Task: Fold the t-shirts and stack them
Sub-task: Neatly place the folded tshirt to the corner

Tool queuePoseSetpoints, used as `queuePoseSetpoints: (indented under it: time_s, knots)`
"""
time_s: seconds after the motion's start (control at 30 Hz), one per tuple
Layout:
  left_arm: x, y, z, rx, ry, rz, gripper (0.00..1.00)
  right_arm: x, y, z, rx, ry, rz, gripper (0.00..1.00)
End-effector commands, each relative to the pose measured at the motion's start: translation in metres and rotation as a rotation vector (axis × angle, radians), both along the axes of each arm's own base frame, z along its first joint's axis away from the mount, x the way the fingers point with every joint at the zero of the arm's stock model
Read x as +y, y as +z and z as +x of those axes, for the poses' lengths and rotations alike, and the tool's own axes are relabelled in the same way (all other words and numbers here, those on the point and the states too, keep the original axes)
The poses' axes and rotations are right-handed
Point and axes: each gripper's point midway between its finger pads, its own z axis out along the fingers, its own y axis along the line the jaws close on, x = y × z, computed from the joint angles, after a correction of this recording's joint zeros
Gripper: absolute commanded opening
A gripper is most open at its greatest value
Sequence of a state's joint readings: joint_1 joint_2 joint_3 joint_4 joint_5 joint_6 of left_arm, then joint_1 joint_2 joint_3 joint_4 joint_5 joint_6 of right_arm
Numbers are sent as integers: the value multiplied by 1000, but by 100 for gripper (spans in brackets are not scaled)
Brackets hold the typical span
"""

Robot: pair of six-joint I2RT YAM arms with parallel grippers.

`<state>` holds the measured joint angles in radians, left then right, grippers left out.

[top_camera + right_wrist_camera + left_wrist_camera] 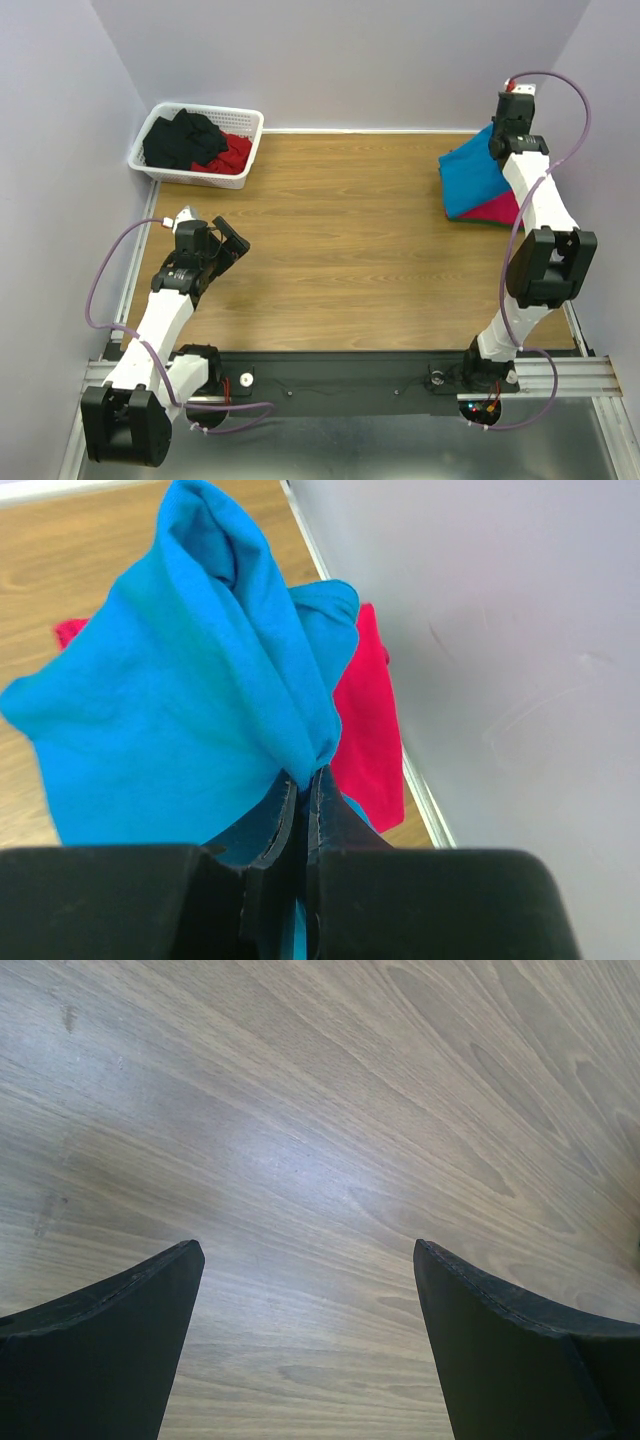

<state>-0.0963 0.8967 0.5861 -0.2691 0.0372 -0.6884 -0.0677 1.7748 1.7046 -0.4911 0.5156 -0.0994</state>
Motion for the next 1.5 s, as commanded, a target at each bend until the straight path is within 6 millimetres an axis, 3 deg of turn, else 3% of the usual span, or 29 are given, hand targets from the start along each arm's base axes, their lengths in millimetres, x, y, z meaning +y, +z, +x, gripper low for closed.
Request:
queuePoseSetpoints:
  time_s: [0.0, 0.57, 0.73, 0.77, 0.8, 0.87, 0.9, 1.0, 1.07, 1.1, 1.17, 1.2, 1.23, 1.3, 1.33, 1.37, 1.4, 1.43, 1.47]
  knots:
    - [1, 19, 11, -61, -4, 8, 98, -18, -7, 8, -33, -40, 25, 0]
    - [2, 18, 11, -53, 0, 13, 98, -79, -69, 11, 7, -220, 122, 0]
    - [2, 17, 11, -52, 2, 13, 98, -88, -85, 13, 31, -230, 134, 4]
    - [2, 17, 11, -50, 3, 13, 98, -92, -87, 12, 35, -248, 124, 8]
    - [3, 17, 11, -49, 4, 14, 98, -95, -86, 12, 29, -262, 121, 26]
    - [3, 17, 11, -47, 6, 14, 98, -98, -88, 13, 28, -275, 122, 50]
    - [3, 19, 11, -52, 5, 17, 98, -99, -85, 14, 20, -280, 123, 68]
    - [4, 20, 11, -52, 5, 19, 98, -95, -64, 15, -41, -271, 147, 79]
    - [2, 21, 12, -61, -1, 15, 98, -85, -49, 15, -77, -228, 180, 99]
    - [2, 22, 12, -63, 0, 13, 98, -73, -29, 17, -122, -164, 217, 100]
    - [2, 20, 12, -54, -1, 18, 98, -55, -19, 18, -143, -81, 273, 100]
    - [2, 20, 12, -54, -3, 17, 98, -46, 2, 11, -188, -52, 288, 100]
    - [2, 19, 12, -51, 0, 17, 98, -38, 7, 9, -204, -24, 316, 100]
    - [2, 19, 13, -56, 3, 9, 98, -2, 0, 2, -199, 89, 445, 100]
    - [0, 18, 14, -60, -4, 1, 98, 17, 19, -9, -234, 148, 474, 100]
    - [-2, 18, 14, -61, -4, -9, 98, 33, -3, -20, -194, 150, 527, 100]
    - [-3, 18, 13, -61, -8, -17, 98, 58, -4, -26, -182, 184, 530, 100]
    - [-5, 18, 13, -63, -13, -27, 98, 69, -5, -36, -183, 176, 526, 100]
    - [-8, 18, 12, -61, -15, -45, 98, 81, 10, -50, -219, 186, 521, 100]
